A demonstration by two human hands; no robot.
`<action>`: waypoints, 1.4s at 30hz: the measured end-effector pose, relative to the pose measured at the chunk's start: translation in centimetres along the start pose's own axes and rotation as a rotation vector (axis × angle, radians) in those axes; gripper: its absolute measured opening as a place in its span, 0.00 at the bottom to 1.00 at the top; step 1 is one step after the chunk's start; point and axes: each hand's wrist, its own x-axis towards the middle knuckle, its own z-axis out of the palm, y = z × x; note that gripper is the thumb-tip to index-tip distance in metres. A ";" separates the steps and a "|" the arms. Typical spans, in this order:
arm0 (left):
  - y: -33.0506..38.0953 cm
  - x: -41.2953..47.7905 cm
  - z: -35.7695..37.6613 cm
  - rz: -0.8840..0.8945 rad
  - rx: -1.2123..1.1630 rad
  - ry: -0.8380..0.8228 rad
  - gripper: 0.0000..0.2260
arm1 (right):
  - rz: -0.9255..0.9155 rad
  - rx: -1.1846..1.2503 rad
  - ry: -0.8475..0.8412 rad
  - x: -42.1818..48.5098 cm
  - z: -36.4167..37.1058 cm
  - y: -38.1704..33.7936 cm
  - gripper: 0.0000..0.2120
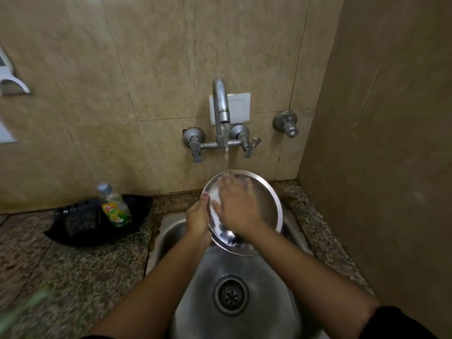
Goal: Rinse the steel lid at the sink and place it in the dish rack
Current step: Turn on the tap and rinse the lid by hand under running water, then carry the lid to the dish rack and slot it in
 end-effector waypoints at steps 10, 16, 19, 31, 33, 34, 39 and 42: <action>2.1 0.0 -2.7 0.085 0.120 0.106 0.14 | -0.331 0.248 0.244 -7.0 3.4 10.4 0.21; 2.9 -1.9 -2.5 0.226 0.235 0.102 0.12 | 0.227 0.760 0.319 -0.3 -0.7 7.3 0.17; 3.9 -3.0 -2.3 0.276 0.246 0.075 0.12 | 0.490 1.131 0.364 3.9 -3.0 5.5 0.17; 5.9 -4.5 -3.2 0.418 0.341 0.091 0.16 | 0.543 0.567 0.537 7.3 -3.7 4.7 0.08; 5.9 -4.5 -3.2 0.418 0.353 0.082 0.16 | 0.502 0.507 0.523 6.9 -3.6 4.9 0.08; 5.9 -4.5 -3.2 0.422 0.361 0.078 0.17 | 0.482 0.503 0.496 6.8 -3.5 5.2 0.11; 5.7 -4.2 -3.7 0.548 0.368 0.078 0.19 | 0.292 1.035 0.129 2.9 -3.5 5.8 0.23; 5.1 -4.2 -3.9 0.641 0.354 0.103 0.18 | 0.134 1.204 -0.015 -0.5 -3.9 5.3 0.15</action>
